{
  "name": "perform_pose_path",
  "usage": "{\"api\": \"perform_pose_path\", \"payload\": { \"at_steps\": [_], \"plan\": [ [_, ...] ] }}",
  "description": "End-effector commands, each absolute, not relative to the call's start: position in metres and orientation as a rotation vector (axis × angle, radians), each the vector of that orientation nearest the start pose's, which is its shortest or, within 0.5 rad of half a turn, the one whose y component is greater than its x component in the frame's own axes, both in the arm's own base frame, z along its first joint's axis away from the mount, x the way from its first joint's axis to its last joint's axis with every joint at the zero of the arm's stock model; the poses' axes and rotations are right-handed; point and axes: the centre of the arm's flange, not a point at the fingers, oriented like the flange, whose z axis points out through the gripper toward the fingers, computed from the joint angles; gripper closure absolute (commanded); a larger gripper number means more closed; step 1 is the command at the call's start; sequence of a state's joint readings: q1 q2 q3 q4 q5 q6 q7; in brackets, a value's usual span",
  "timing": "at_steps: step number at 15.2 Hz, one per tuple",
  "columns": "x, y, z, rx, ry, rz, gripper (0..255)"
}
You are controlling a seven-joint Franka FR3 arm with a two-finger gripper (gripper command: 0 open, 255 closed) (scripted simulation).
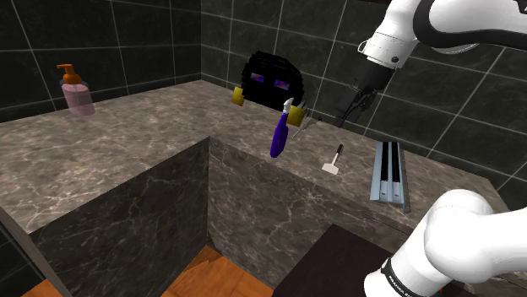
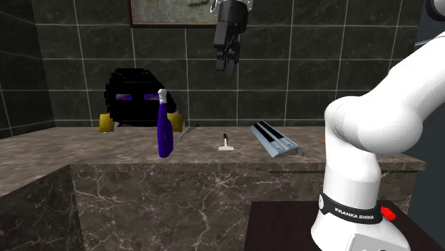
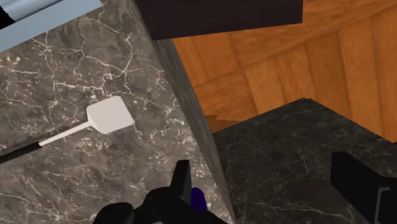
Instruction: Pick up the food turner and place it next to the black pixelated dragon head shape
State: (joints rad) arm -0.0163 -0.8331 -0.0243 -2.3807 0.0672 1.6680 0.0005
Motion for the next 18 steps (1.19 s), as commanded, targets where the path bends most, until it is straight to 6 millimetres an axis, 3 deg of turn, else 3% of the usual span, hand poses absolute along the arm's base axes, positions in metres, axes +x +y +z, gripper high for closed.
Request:
{"api": "perform_pose_path", "payload": {
  "at_steps": [1, 10, 18],
  "plan": [
    [0.304, -0.008, 0.603, -3.052, 0.056, -0.186, 0],
    [0.369, -0.073, 0.536, -3.023, 0.637, -0.163, 0],
    [0.402, -0.148, 0.477, -2.906, 1.145, -0.137, 0]
  ]
}}
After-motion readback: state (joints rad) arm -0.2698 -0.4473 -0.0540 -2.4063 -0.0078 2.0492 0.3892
